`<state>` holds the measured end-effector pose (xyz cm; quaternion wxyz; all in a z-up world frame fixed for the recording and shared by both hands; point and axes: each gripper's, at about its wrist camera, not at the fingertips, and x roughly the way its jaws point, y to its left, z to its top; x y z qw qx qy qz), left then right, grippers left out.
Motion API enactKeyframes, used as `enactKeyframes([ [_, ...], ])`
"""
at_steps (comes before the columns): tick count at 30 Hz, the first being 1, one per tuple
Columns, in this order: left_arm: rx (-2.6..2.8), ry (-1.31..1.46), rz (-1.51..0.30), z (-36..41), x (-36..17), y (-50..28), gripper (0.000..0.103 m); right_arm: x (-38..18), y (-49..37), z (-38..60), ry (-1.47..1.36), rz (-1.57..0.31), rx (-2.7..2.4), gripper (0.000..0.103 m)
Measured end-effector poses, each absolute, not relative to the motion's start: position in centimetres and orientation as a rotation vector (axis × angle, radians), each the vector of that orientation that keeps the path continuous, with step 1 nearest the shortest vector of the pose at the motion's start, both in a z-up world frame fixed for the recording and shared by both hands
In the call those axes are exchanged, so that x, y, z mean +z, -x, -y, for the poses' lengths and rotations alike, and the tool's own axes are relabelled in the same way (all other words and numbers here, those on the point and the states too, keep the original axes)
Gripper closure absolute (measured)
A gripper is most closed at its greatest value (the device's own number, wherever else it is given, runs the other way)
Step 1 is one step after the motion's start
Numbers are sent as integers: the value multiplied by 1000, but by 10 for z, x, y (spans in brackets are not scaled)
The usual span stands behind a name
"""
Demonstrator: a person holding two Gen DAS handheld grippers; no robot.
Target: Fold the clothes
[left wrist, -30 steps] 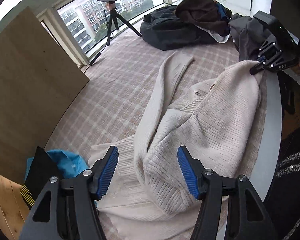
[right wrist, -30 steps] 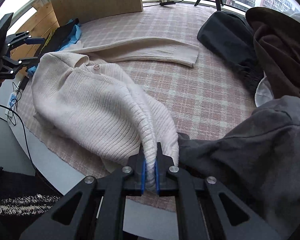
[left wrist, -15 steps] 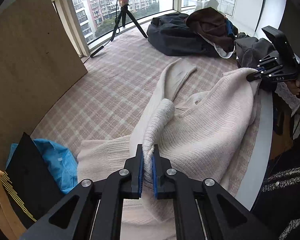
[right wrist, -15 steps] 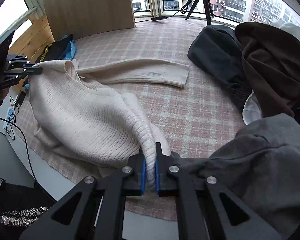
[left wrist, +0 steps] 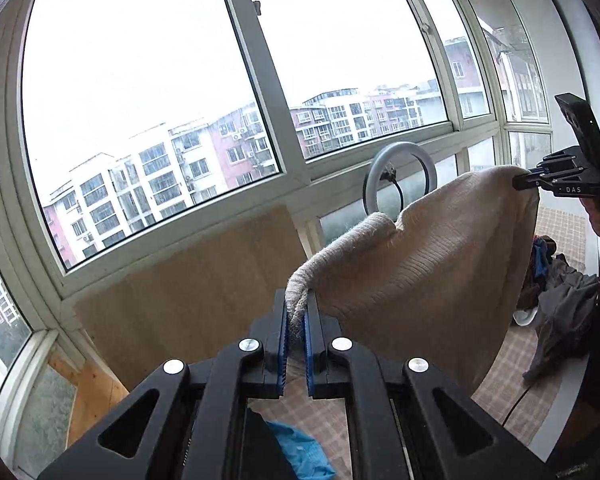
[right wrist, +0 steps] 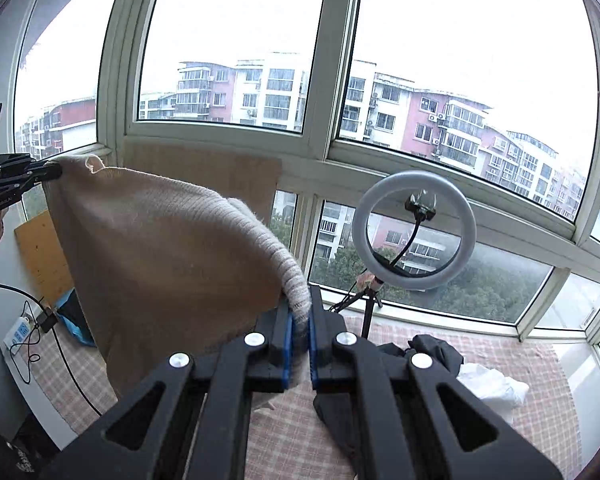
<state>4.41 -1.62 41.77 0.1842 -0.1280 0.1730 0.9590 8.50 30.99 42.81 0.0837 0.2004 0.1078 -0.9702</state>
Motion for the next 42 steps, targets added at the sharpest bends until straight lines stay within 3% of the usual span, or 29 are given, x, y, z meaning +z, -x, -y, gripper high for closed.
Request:
enactKeyframes([
  [7,2782,153,-563,23,483,-84,97,510,-141,-305,-278,-399,-2949,97],
  [12,2775,155,-588,16,491,-88,97,508,-149,-299,-297,-496,-2975,97],
  [19,2771,137,-653,13,500,-118,97,512,-179,-308,-219,-492,-2993,97],
  [23,2775,235,-691,9,491,-86,97,507,-155,-313,-241,-491,-3000,97],
  [28,2746,523,-730,-3,421,26,97,441,-43,-317,-532,-479,-2975,97],
  [30,2731,678,-749,-11,374,86,97,389,28,-316,-728,-454,-2940,97],
  [33,2710,998,-802,-21,282,192,86,306,134,-315,-1038,-438,-2858,93],
  [36,2702,1267,-728,-15,200,265,88,205,205,-323,-1414,-589,-2777,93],
  [39,2648,1343,-483,7,165,266,88,185,208,-347,-1452,-423,-2740,90],
  [42,2584,1311,-446,20,156,224,86,194,190,-377,-1402,-198,-2704,83],
])
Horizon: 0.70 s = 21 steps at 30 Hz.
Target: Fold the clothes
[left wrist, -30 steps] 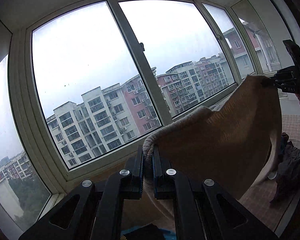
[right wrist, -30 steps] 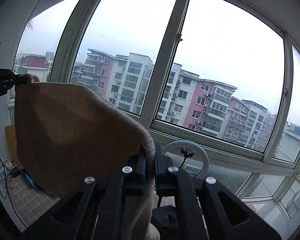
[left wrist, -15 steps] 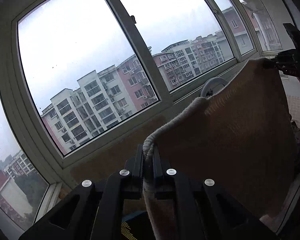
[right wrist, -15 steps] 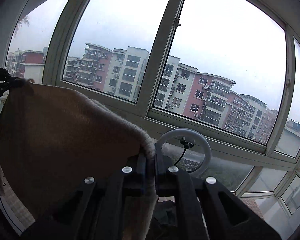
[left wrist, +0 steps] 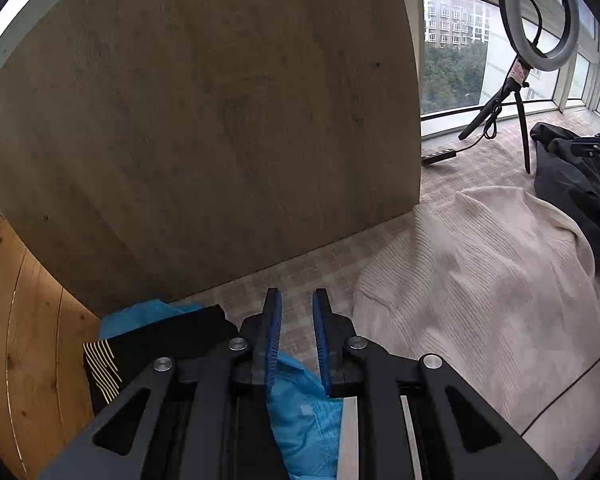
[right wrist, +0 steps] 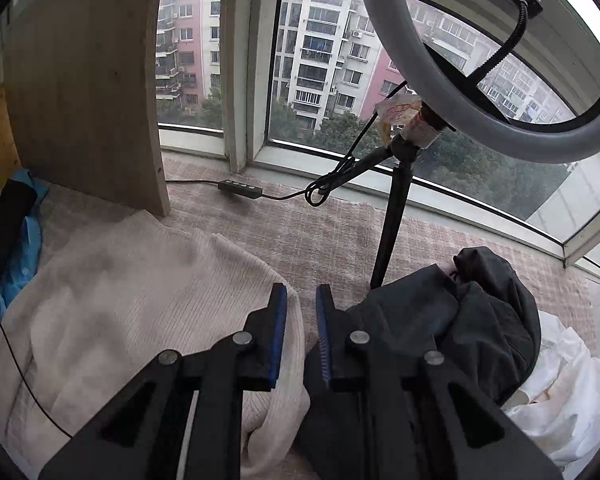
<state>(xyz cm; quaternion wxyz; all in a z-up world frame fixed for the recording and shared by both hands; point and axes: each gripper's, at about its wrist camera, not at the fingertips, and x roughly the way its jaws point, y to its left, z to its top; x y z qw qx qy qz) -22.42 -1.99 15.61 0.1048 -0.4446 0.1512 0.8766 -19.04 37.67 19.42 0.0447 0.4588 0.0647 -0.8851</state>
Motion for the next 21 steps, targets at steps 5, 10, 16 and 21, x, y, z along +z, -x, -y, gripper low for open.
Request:
enactKeyframes([
  [5,2463,1394,-311,38,135,141,61,242,114,-413,-1225,137,-2585,73],
  [10,2390,1585,-253,49,81,77,58,282,24,-431,-1058,336,-2469,56],
  [16,2346,1766,-234,52,13,35,54,278,-58,-440,-1030,445,-2447,47],
  [21,2386,1692,-162,46,14,26,83,227,-81,-422,-1188,449,-2444,47],
])
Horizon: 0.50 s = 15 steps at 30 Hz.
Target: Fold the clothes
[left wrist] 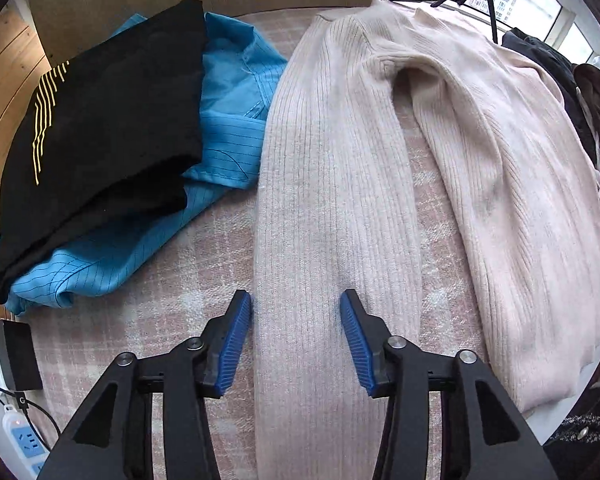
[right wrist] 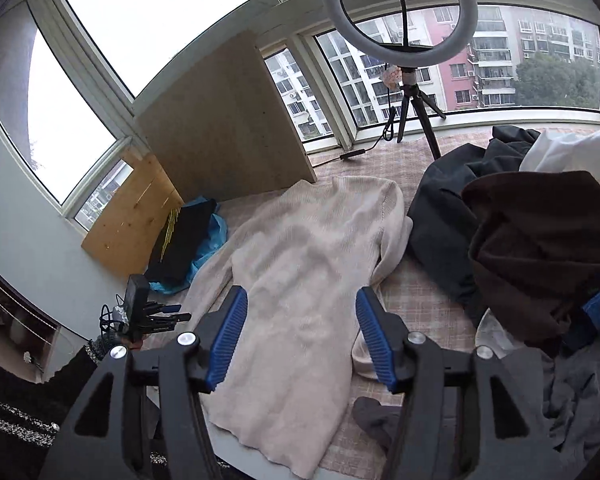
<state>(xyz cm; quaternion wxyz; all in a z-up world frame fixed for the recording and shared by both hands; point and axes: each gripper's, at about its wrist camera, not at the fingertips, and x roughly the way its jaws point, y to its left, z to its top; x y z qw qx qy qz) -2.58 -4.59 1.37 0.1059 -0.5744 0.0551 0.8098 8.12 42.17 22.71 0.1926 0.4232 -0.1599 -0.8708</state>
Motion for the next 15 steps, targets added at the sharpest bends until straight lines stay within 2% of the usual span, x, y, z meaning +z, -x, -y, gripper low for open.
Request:
enactKeyframes([
  [1,2397,1687,-157,44,17,25,97,217,-81,-418,-1221,452,-2439,47],
  [2,2410,1687,-165,42,20,25,98,208,-79,-415,-1249,453,-2433,47],
  [7,2557,1542,-211,47,81,23,98,185,-71,-397,-1333,342,-2432,47],
  [9,2722,1492,-343,61,109,28,97,178,-68,-391,-1353,304,-2423,47],
  [10,2816,1512,-446,71,116,35,93,174,-67,-388,-1365,290,-2423,47],
  [11,2907,1528,-555,80,123,42,94,169,-65,-386,-1379,273,-2427,47],
  [12,2949,1536,-591,88,130,43,95,164,-63,-384,-1394,250,-2435,47],
  [14,2939,1521,-523,93,138,35,95,148,-57,-378,-1456,139,-2477,47],
  [15,2895,1485,-448,89,140,28,90,139,-54,-375,-1494,69,-2494,47],
])
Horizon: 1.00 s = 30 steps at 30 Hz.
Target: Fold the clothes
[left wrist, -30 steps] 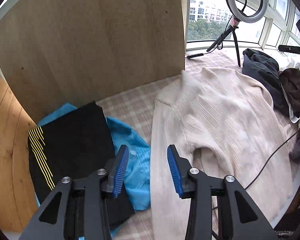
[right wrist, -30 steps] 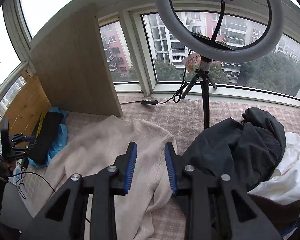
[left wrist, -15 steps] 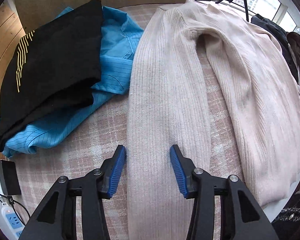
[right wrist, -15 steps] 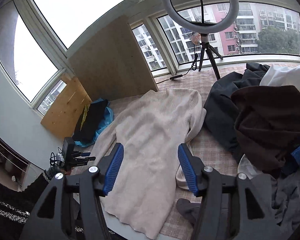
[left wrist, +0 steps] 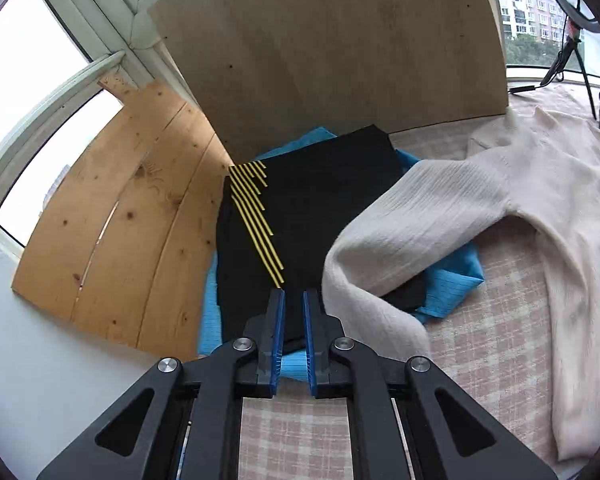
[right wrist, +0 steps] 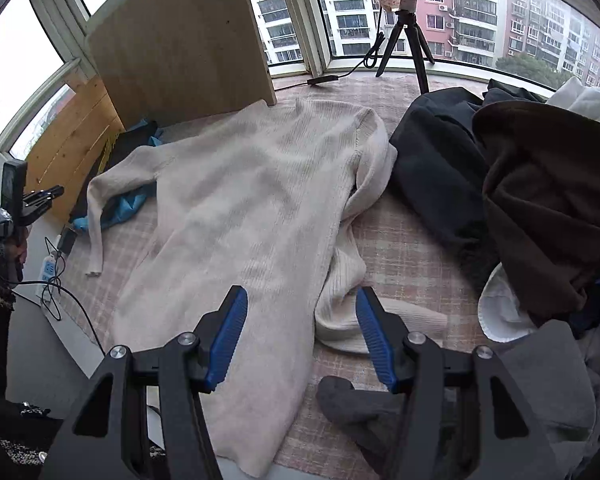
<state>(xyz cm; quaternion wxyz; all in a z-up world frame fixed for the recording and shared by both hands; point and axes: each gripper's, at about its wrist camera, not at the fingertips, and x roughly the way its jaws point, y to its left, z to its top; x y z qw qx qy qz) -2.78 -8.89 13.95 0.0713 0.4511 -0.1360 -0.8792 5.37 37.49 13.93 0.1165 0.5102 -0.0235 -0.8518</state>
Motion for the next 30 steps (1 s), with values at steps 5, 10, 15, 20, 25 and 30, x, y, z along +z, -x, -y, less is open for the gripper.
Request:
enactKeyframes([
  [5,-2845,-1576,319,42,117,-6,77,88,-31,-374,-1703,-242,-2465,47],
  [10,-2936,-1799,153,4,95,-31,76,51,-13,-369,-1802,-306,-2308,47],
  [15,-2909,-1939,-36,-5,71,-33,78,41,-4,-367,-1816,-283,-2246,97],
  [20,-2908,-1997,-74,-18,57,-33,78,108,-4,-407,-1720,-322,-2651,98],
  [25,-2881,-2097,48,-44,38,-38,69,185,-26,-454,-1588,-236,-3041,88],
  [30,-2840,-2158,117,-59,21,-41,66,168,-68,-419,-1582,10,-2595,50],
])
